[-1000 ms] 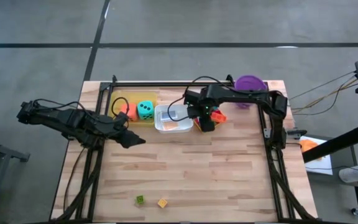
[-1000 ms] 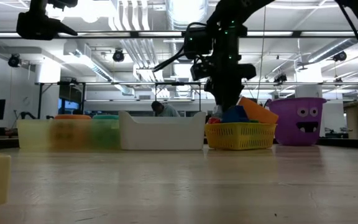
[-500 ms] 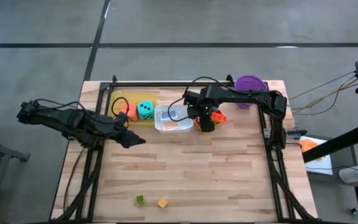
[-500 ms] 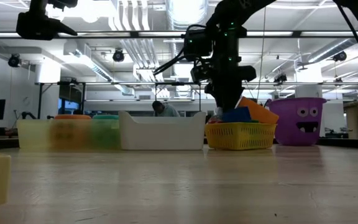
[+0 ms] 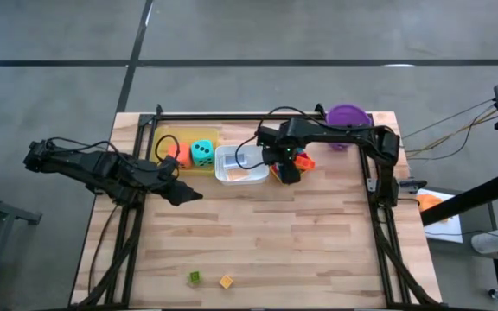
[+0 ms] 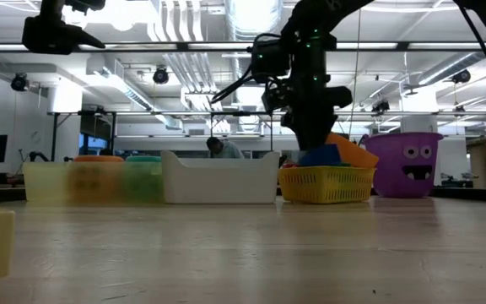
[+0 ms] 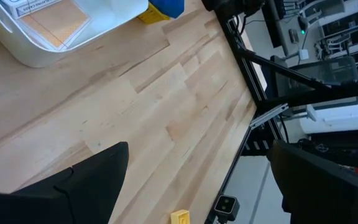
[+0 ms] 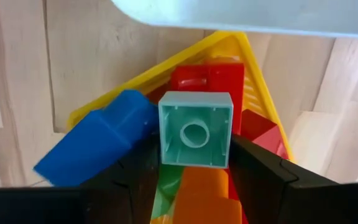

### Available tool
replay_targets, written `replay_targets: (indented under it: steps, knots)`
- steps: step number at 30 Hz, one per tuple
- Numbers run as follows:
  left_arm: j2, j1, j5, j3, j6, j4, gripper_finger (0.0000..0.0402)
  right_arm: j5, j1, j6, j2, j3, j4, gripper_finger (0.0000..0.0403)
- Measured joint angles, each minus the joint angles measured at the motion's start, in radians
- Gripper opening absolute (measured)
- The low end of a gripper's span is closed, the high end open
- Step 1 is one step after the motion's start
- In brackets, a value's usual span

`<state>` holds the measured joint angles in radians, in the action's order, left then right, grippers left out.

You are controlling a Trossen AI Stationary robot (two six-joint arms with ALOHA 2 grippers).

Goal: Pick & Place Toys
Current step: Put the light green game piece into the yellow bin, then put the green game piece into the yellow bin

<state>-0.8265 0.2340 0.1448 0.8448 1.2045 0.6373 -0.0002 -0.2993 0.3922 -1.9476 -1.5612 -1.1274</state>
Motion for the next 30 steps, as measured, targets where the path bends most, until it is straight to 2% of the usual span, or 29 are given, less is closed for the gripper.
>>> replay_targets:
  steps: [15,18,30]
  knots:
    - [0.000,0.000,-0.011,0.000,0.001,0.006,0.0382,0.001,0.000,-0.031,0.030,0.000,0.004,0.0184]
    - [0.000,0.000,-0.039,0.000,0.000,0.005,0.0382,0.001,0.000,-0.091,0.038,0.000,0.003,0.0185]
    - [-0.001,0.001,-0.193,0.000,-0.082,0.008,0.0382,0.001,0.006,-0.126,0.152,-0.003,-0.017,0.0185]
